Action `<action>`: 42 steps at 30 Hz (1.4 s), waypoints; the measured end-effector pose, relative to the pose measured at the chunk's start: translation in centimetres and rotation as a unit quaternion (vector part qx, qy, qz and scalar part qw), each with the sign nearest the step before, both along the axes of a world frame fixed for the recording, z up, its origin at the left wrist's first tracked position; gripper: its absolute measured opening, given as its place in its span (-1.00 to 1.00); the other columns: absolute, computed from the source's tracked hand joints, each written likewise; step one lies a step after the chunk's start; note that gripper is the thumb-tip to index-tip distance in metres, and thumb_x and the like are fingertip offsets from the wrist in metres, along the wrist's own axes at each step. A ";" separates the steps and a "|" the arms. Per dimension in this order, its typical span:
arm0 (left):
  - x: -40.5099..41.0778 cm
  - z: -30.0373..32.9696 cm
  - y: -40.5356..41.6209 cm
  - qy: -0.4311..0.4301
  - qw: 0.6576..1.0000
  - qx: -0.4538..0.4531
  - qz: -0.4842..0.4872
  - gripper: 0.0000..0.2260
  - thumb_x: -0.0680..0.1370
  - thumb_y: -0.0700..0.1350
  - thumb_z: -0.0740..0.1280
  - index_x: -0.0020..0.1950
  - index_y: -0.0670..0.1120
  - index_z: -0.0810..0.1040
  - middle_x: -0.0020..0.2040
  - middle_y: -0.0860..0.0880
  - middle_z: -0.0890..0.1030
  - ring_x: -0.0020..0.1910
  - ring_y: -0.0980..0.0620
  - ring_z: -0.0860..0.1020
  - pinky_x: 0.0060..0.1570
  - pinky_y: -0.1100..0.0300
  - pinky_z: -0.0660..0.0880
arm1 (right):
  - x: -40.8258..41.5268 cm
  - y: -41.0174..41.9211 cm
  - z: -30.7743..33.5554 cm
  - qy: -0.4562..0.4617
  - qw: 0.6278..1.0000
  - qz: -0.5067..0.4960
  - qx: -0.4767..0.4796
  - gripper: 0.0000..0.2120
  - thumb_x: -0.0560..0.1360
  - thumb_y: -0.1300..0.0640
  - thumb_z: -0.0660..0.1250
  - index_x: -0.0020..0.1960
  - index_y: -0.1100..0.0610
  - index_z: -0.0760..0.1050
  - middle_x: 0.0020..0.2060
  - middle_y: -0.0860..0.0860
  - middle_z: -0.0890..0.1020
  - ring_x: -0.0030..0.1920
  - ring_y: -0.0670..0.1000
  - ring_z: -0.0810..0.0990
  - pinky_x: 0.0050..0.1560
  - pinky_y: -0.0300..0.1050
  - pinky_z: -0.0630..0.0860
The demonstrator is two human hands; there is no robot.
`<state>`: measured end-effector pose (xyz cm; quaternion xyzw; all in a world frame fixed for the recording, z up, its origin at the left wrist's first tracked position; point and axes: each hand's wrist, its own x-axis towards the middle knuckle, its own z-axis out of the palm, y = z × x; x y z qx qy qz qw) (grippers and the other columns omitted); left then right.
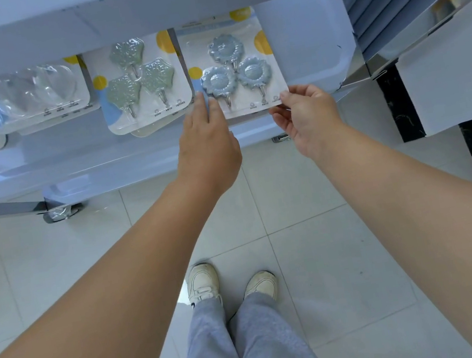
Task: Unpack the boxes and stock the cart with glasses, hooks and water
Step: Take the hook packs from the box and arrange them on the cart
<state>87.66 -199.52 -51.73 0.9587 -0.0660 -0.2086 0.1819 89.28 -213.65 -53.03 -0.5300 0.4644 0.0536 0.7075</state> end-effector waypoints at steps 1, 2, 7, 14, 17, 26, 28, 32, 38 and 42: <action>-0.2 0.1 -0.1 0.007 1.000 -0.013 -0.001 -0.49 0.64 -0.19 0.08 0.54 -0.23 -0.04 0.55 -0.16 -0.11 0.52 -0.07 -0.05 0.42 0.18 -0.05 | 0.1 0.0 0.0 0.001 1.000 -0.001 -0.002 -0.82 0.57 0.33 0.20 -0.18 0.14 0.39 -0.30 0.06 0.52 -0.39 -0.06 0.52 -0.38 -0.32 0.52; -0.4 0.1 -0.2 0.016 1.000 -0.022 -0.004 -0.48 0.64 -0.19 0.09 0.54 -0.23 -0.05 0.55 -0.15 -0.13 0.53 -0.06 -0.07 0.42 0.20 -0.05 | 0.2 -0.1 0.1 0.004 1.000 0.000 -0.006 -0.82 0.57 0.32 0.20 -0.18 0.13 0.39 -0.29 0.05 0.52 -0.39 -0.06 0.51 -0.38 -0.32 0.52; -0.6 0.1 -0.2 0.055 0.998 -0.033 0.012 -0.45 0.62 -0.19 0.11 0.54 -0.21 -0.07 0.55 -0.10 -0.19 0.53 -0.01 -0.08 0.39 0.18 0.09 | 0.3 -0.4 0.2 0.033 0.999 0.024 -0.035 -0.82 0.58 0.27 0.19 -0.18 0.10 0.36 -0.30 0.04 0.50 -0.38 -0.05 0.51 -0.40 -0.26 0.49; -2.9 0.1 -1.4 0.088 0.972 -0.145 0.160 -0.43 0.56 -0.22 0.18 0.53 -0.16 0.03 0.40 -0.12 0.18 0.27 -0.05 0.33 0.01 0.38 0.20 | -0.5 0.9 0.1 0.086 0.994 0.061 -0.023 -0.83 0.53 0.08 0.29 -0.10 0.17 0.38 -0.23 0.07 0.45 -0.31 0.00 0.50 -0.36 -0.20 0.56; -2.5 -0.3 -2.1 0.098 0.961 -0.173 0.192 -0.43 0.58 -0.22 0.17 0.54 -0.18 0.00 0.42 -0.13 0.20 0.31 -0.03 0.31 -0.04 0.43 0.15 | -0.1 1.6 0.0 0.075 0.995 0.061 -0.004 -0.85 0.54 0.14 0.30 -0.10 0.20 0.37 -0.23 0.08 0.44 -0.33 -0.02 0.48 -0.23 -0.21 0.58; -0.2 -0.5 -2.7 0.101 0.966 -0.160 0.178 -0.39 0.59 -0.17 0.17 0.55 -0.19 -0.08 0.54 -0.11 0.07 0.49 -0.03 0.12 0.30 0.27 0.09 | 1.6 1.2 -0.6 0.087 0.995 0.057 -0.013 -0.81 0.52 0.16 0.34 0.05 0.25 0.45 -0.03 0.10 0.55 -0.35 -0.04 0.57 -0.04 -0.16 0.62; 0.2 -0.6 -2.7 0.095 0.966 -0.162 0.176 -0.40 0.58 -0.17 0.18 0.55 -0.18 -0.02 0.52 -0.12 0.12 0.47 -0.05 0.16 0.34 0.21 0.16 | 2.0 1.1 -0.5 0.081 0.995 0.056 -0.015 -0.79 0.52 0.16 0.34 0.08 0.26 0.46 -0.05 0.09 0.55 -0.33 -0.04 0.58 -0.08 -0.19 0.62; -0.1 -0.6 -2.0 0.071 0.966 -0.174 0.179 -0.46 0.56 -0.19 0.19 0.52 -0.18 0.10 0.49 -0.11 0.18 0.45 -0.01 0.18 0.33 0.24 0.15 | 1.6 1.6 0.2 0.059 0.998 0.037 0.000 -0.82 0.52 0.17 0.30 0.05 0.27 0.46 -0.14 0.11 0.56 -0.24 0.00 0.58 -0.26 -0.26 0.58; -2.2 -1.0 3.2 0.027 0.989 0.004 0.143 -0.48 0.55 -0.18 0.20 0.49 -0.22 0.14 0.50 -0.12 0.17 0.45 -0.09 0.16 0.34 0.12 0.15 | -2.1 7.8 1.7 0.055 0.968 0.241 -0.032 -0.83 0.47 0.27 0.21 -0.28 0.10 0.44 -0.29 0.03 0.52 -0.18 0.05 0.51 -0.09 -0.02 0.54; -2.3 -1.6 6.6 0.048 0.994 0.100 0.027 -0.40 0.57 -0.12 0.17 0.55 -0.12 -0.02 0.56 -0.05 -0.03 0.52 -0.01 -0.02 0.44 -0.02 0.01 | -0.9 11.4 1.8 0.018 0.956 0.294 0.007 -0.80 0.53 0.21 0.24 -0.27 0.08 0.42 -0.24 0.02 0.52 -0.13 0.01 0.48 -0.04 -0.06 0.52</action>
